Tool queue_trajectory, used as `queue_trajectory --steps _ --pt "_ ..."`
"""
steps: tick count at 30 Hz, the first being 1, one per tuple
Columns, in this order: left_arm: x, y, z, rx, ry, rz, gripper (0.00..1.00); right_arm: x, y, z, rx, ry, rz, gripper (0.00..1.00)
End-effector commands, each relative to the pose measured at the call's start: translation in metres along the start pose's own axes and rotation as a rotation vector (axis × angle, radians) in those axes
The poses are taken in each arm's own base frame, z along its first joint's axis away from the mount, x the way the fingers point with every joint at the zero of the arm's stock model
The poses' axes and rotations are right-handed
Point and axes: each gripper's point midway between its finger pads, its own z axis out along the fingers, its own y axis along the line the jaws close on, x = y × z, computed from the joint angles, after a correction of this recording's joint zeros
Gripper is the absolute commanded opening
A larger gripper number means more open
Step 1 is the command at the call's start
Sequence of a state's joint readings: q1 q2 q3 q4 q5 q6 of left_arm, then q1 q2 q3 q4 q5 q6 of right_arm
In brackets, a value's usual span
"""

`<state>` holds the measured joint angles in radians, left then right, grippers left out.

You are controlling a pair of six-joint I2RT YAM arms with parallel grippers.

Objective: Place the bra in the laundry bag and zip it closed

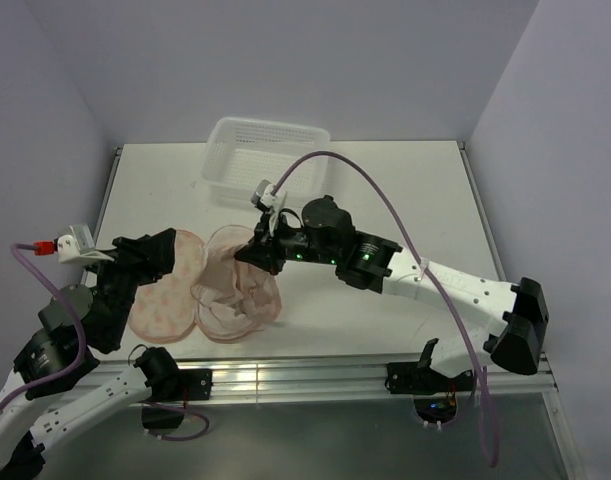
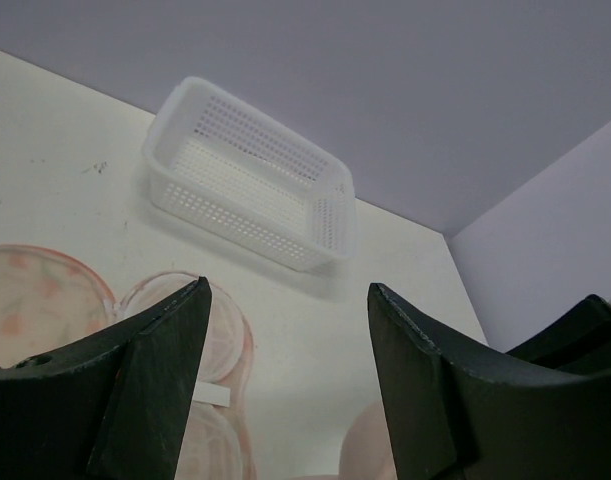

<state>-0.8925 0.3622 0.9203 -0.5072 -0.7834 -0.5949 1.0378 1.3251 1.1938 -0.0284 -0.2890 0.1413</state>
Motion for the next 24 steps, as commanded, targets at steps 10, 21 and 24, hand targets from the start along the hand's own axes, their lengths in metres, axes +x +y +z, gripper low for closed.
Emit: queue_trajectory --steps 10,21,24 --pt "-0.002 0.011 -0.001 -0.032 -0.024 0.042 0.71 -0.051 0.026 0.047 -0.107 -0.153 0.052 0.00" --pt "-0.001 0.015 -0.002 -0.045 -0.026 0.044 0.71 0.004 -0.019 0.099 -0.053 -0.046 0.156 0.00" --pt "0.001 0.016 -0.001 -0.051 -0.023 0.048 0.72 0.014 -0.040 0.105 -0.021 -0.032 0.189 0.00"
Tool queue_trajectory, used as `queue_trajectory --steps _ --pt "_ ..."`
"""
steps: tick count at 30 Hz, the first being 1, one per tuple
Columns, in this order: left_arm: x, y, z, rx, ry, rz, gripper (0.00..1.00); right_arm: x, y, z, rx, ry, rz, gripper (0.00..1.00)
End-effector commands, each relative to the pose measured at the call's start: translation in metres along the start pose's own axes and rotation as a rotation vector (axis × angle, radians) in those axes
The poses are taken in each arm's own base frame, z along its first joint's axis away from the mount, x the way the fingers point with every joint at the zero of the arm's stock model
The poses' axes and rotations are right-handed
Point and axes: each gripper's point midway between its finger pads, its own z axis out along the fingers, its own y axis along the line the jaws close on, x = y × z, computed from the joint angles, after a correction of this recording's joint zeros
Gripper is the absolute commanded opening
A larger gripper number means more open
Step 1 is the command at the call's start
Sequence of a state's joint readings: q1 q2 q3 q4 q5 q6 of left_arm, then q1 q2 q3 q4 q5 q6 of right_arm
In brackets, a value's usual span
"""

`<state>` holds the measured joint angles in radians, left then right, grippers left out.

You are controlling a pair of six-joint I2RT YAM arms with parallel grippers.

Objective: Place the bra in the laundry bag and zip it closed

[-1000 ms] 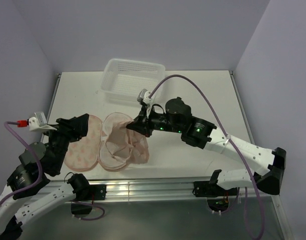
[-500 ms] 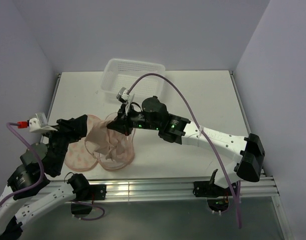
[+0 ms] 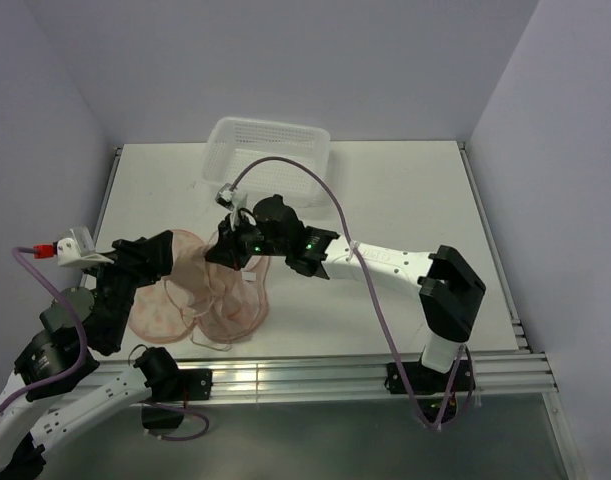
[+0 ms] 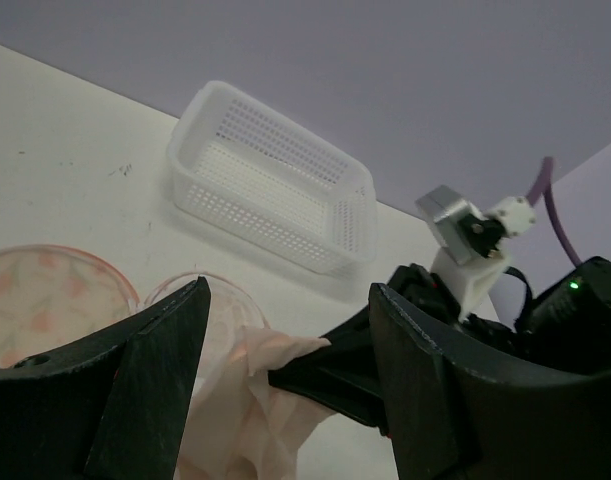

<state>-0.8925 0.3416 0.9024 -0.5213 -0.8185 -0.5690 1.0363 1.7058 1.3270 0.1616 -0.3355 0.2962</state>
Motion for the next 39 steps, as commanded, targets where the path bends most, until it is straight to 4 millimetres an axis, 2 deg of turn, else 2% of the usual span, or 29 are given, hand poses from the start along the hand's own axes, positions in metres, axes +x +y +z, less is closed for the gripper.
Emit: queue_trajectory --steps 1,6,7,9,12,16,19,23,24,30,35,39 --pt "0.000 0.005 0.001 -0.019 -0.011 0.015 0.72 -0.029 -0.020 0.007 0.009 -0.083 0.033 0.00" --pt "0.002 0.005 0.003 -0.026 -0.008 0.023 0.72 -0.008 -0.055 0.021 0.073 -0.035 0.079 0.00" --pt "0.001 0.005 0.003 -0.028 -0.010 0.023 0.72 -0.002 -0.069 0.022 0.103 -0.023 0.092 0.00" --pt "0.003 0.006 0.003 -0.032 -0.007 0.028 0.72 -0.001 -0.085 0.023 0.148 -0.029 0.102 0.00" --pt "0.004 0.006 0.004 -0.035 -0.005 0.033 0.72 0.014 -0.115 0.032 0.209 0.016 0.112 0.00" --pt "0.004 0.005 0.005 -0.036 -0.003 0.033 0.72 0.035 -0.141 0.040 0.297 0.094 0.084 0.02" --pt "0.006 0.005 0.005 -0.036 0.000 0.034 0.72 0.038 -0.157 0.042 0.363 0.095 0.058 0.06" --pt "0.006 0.005 0.005 -0.038 0.000 0.033 0.72 0.031 -0.176 0.038 0.455 0.083 0.023 0.09" --pt "0.006 0.005 0.005 -0.039 -0.001 0.033 0.72 0.028 -0.180 0.039 0.459 0.084 0.020 0.10" --pt "0.006 0.005 0.005 -0.040 0.000 0.033 0.72 0.052 -0.194 0.040 0.509 0.175 0.018 0.17" --pt "0.006 0.005 0.006 -0.039 0.002 0.034 0.72 0.071 -0.191 0.041 0.490 0.216 0.042 0.23" --pt "0.007 0.005 0.006 -0.041 0.004 0.035 0.72 0.083 -0.195 0.042 0.505 0.264 0.047 0.31"
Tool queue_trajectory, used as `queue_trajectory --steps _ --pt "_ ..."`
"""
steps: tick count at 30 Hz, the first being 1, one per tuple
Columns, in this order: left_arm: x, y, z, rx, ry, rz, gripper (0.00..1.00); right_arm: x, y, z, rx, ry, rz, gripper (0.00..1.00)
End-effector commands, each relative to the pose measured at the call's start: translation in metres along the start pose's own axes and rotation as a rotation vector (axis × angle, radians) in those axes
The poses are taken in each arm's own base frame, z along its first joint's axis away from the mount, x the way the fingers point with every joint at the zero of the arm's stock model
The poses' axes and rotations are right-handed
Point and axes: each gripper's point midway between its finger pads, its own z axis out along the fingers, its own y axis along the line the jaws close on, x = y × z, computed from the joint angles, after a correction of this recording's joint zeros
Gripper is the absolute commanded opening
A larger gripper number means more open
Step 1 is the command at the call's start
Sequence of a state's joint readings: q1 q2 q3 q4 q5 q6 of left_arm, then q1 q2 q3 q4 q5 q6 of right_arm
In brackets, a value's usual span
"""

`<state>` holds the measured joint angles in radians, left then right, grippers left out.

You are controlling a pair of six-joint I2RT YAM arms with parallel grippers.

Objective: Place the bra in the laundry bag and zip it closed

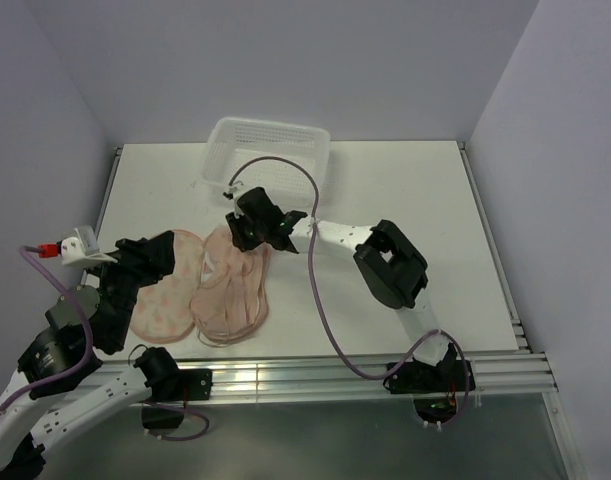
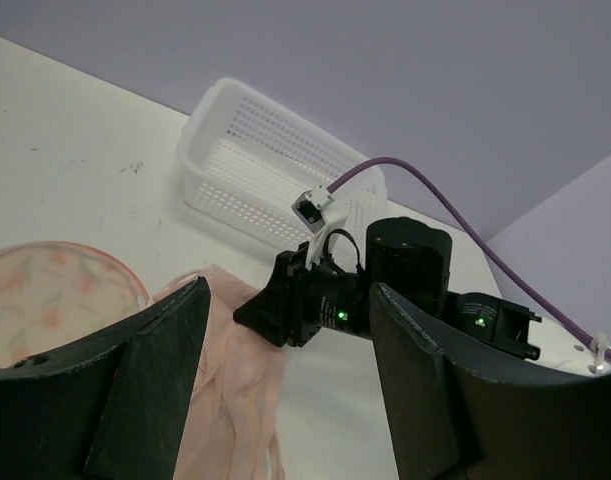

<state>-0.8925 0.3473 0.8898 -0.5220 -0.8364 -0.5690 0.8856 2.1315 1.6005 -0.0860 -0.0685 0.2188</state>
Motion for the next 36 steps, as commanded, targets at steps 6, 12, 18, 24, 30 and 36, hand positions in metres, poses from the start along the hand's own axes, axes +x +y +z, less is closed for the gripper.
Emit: queue_trajectory --steps 6,12,18,24,30,36 --pt "0.001 0.003 0.002 -0.025 -0.003 0.019 0.72 -0.011 0.003 -0.005 0.014 0.020 -0.020 0.62" --pt "-0.004 0.003 0.001 -0.028 -0.006 0.023 0.72 -0.039 0.020 -0.038 0.017 -0.037 -0.083 0.83" --pt "-0.009 0.002 -0.001 -0.028 0.003 0.022 0.69 -0.049 0.029 -0.075 0.034 -0.078 -0.134 0.84" --pt "-0.027 -0.003 -0.009 -0.010 -0.001 0.008 0.70 -0.030 0.046 -0.096 0.043 -0.068 -0.206 0.84" --pt "-0.052 -0.016 -0.018 0.046 -0.004 -0.016 0.74 -0.003 0.127 -0.114 -0.152 -0.070 -0.229 0.32" --pt "-0.071 -0.015 -0.026 0.050 -0.023 -0.016 0.81 0.068 0.200 -0.109 -0.318 0.058 -0.292 0.10"
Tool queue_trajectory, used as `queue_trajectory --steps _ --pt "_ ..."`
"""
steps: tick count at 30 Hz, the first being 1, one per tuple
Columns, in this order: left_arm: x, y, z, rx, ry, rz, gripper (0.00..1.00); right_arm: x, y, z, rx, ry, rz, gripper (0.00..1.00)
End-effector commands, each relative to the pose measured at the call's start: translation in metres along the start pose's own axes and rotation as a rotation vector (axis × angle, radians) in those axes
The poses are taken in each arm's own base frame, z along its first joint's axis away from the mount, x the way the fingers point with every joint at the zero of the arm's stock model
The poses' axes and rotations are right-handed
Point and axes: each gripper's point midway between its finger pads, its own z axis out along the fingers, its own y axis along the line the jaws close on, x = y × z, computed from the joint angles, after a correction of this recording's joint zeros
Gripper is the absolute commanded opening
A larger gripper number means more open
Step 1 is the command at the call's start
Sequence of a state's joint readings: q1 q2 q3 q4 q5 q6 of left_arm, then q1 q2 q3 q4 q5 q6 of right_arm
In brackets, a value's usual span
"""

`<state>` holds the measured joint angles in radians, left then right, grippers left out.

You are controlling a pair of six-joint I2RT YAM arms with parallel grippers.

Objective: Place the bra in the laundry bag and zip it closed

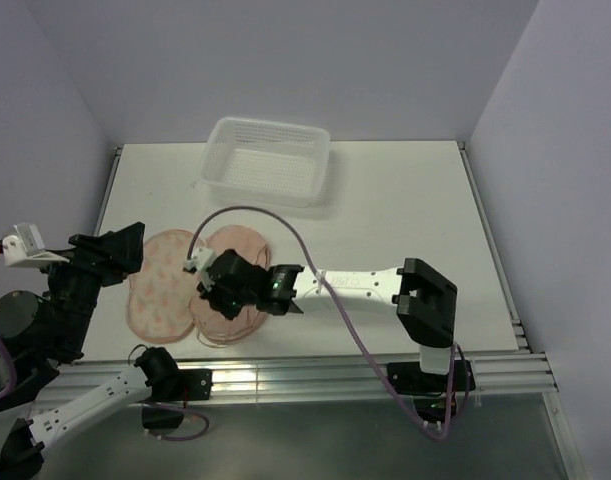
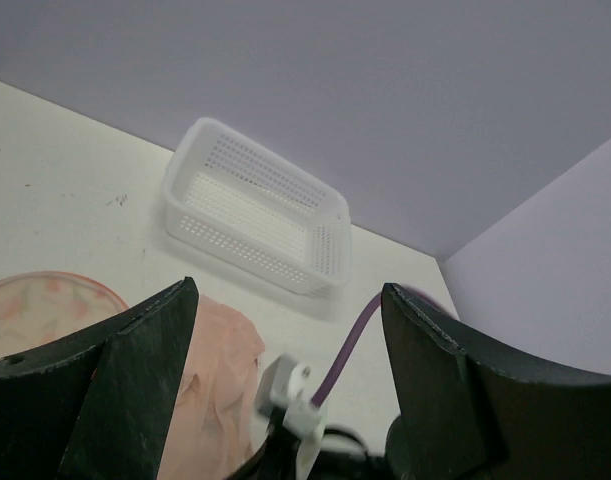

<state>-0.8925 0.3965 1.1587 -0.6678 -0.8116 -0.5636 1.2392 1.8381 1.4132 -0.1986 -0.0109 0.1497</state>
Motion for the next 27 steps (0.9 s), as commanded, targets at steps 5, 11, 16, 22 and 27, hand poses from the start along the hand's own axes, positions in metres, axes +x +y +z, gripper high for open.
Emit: queue_trajectory --steps 5,11,16,22,27 --pt "-0.011 0.000 -0.008 0.018 0.007 0.012 0.80 0.019 0.072 0.025 -0.127 0.053 -0.069 0.11" --pt "-0.007 0.002 -0.011 0.030 0.019 0.003 0.80 0.039 0.089 0.052 -0.127 0.115 -0.073 0.21" --pt "-0.005 0.003 -0.012 0.031 0.024 0.012 0.79 0.047 0.086 0.070 -0.090 0.149 -0.086 0.24" --pt "-0.004 0.006 -0.013 0.026 0.026 0.016 0.79 0.059 0.079 0.089 -0.050 0.183 -0.085 0.24" --pt "0.002 0.006 -0.010 0.025 0.031 0.025 0.79 0.062 0.069 0.093 0.002 0.182 -0.095 0.23"
